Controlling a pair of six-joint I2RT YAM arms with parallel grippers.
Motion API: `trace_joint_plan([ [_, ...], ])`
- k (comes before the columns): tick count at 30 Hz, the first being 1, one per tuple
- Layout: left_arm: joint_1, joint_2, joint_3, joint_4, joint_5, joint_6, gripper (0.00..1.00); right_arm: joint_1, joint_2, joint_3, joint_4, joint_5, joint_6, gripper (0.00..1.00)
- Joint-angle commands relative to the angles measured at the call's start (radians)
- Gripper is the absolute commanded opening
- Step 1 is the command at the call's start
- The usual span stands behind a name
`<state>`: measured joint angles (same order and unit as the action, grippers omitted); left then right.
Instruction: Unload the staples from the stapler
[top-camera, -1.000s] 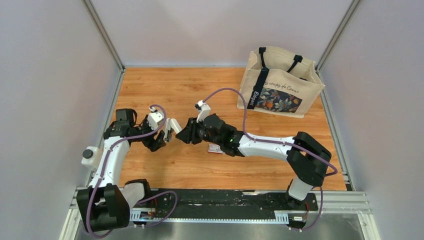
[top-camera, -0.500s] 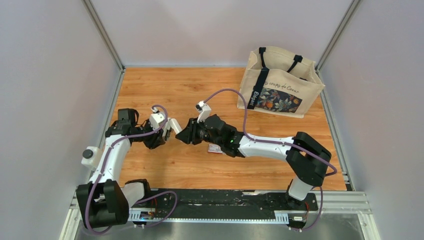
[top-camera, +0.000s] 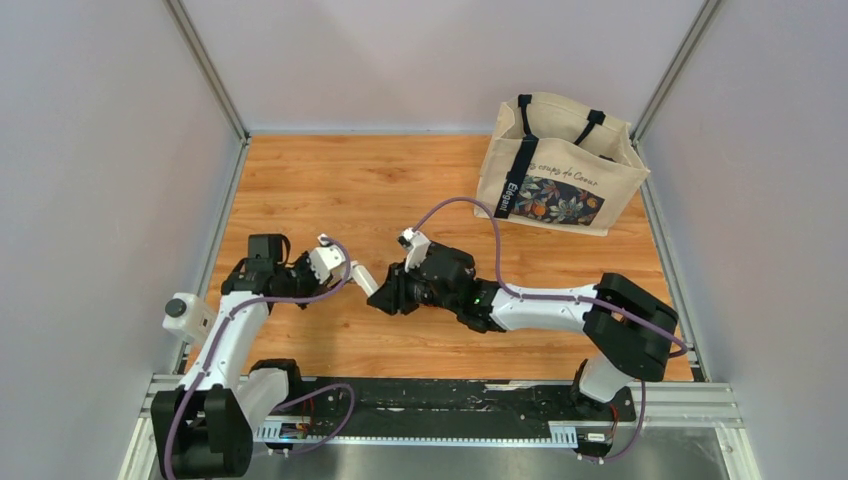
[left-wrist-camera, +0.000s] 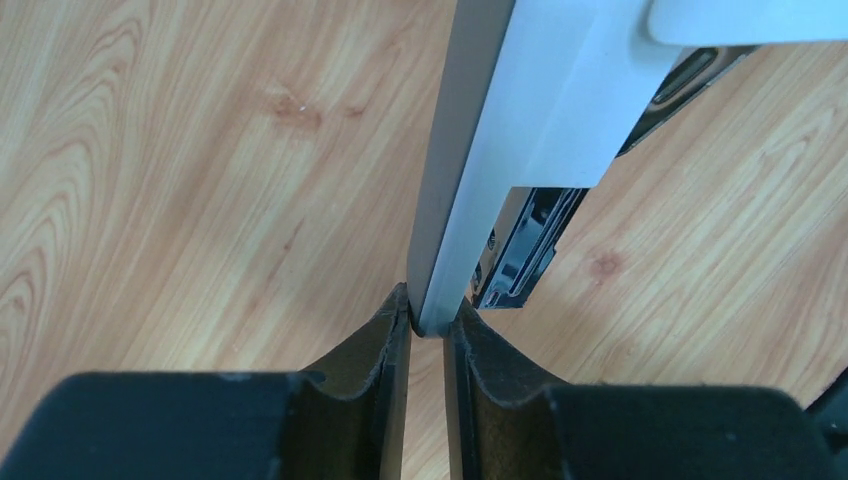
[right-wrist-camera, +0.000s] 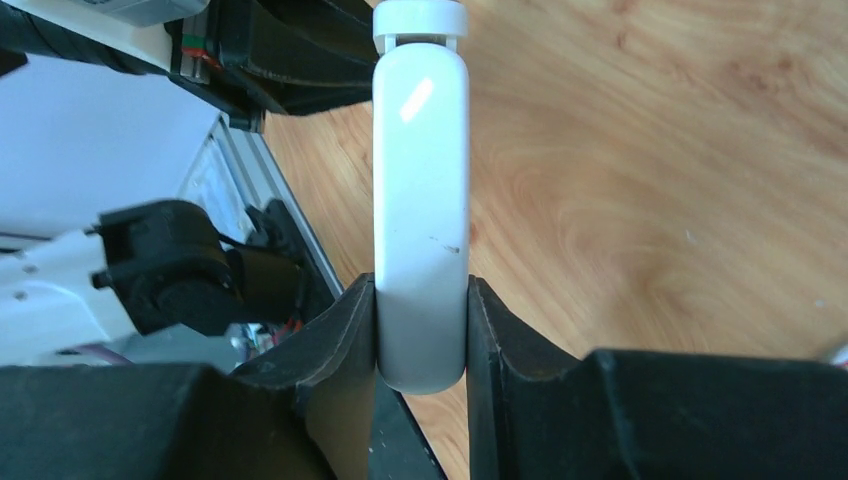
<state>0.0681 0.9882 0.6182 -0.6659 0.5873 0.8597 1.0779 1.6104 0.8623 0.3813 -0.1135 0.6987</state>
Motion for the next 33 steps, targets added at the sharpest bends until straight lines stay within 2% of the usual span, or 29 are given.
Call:
trace_joint_plan([
  [1,-0.053,-0.051,-0.064,0.193,-0.153,0.079,0.15,0.040,-0.067,-0.071,-0.032,-0.025,-0.107,0.00],
  [5,-0.109,-0.068,-0.121,0.285,-0.236,0.082,0.03,0.065,-0.075,-0.100,-0.030,0.000,-0.131,0.00],
  [7,-0.143,-0.088,-0.170,0.371,-0.306,0.097,0.00,0.086,-0.079,-0.095,-0.047,0.035,-0.171,0.00],
  [14,-0.175,-0.111,-0.261,0.586,-0.443,0.131,0.00,0.135,-0.089,-0.108,-0.094,0.098,-0.223,0.00],
  [16,-0.177,-0.112,-0.261,0.582,-0.446,0.130,0.00,0.139,-0.090,-0.109,-0.093,0.107,-0.222,0.00],
  [19,-0.179,-0.125,-0.219,0.476,-0.394,0.095,0.00,0.139,-0.086,-0.088,-0.101,0.112,-0.225,0.00],
  [21,-0.179,-0.143,-0.161,0.347,-0.319,0.067,0.03,0.134,-0.087,-0.053,-0.107,0.190,-0.222,0.00],
  [24,-0.179,-0.148,-0.054,0.102,-0.157,0.050,0.17,0.105,-0.093,0.006,-0.114,0.238,-0.211,0.00],
  [25,-0.179,-0.148,-0.032,0.051,-0.118,0.053,0.26,0.096,-0.095,0.024,-0.123,0.245,-0.208,0.00],
  [26,-0.179,-0.151,-0.012,-0.030,-0.060,0.058,0.30,0.074,-0.092,0.043,-0.130,0.251,-0.206,0.00],
  [30,-0.179,-0.180,0.040,-0.129,0.014,0.073,0.43,0.030,-0.052,0.171,-0.196,0.245,-0.235,0.00],
  [33,-0.179,-0.213,0.052,-0.152,0.046,0.062,0.46,0.022,-0.015,0.219,-0.249,0.245,-0.271,0.00],
])
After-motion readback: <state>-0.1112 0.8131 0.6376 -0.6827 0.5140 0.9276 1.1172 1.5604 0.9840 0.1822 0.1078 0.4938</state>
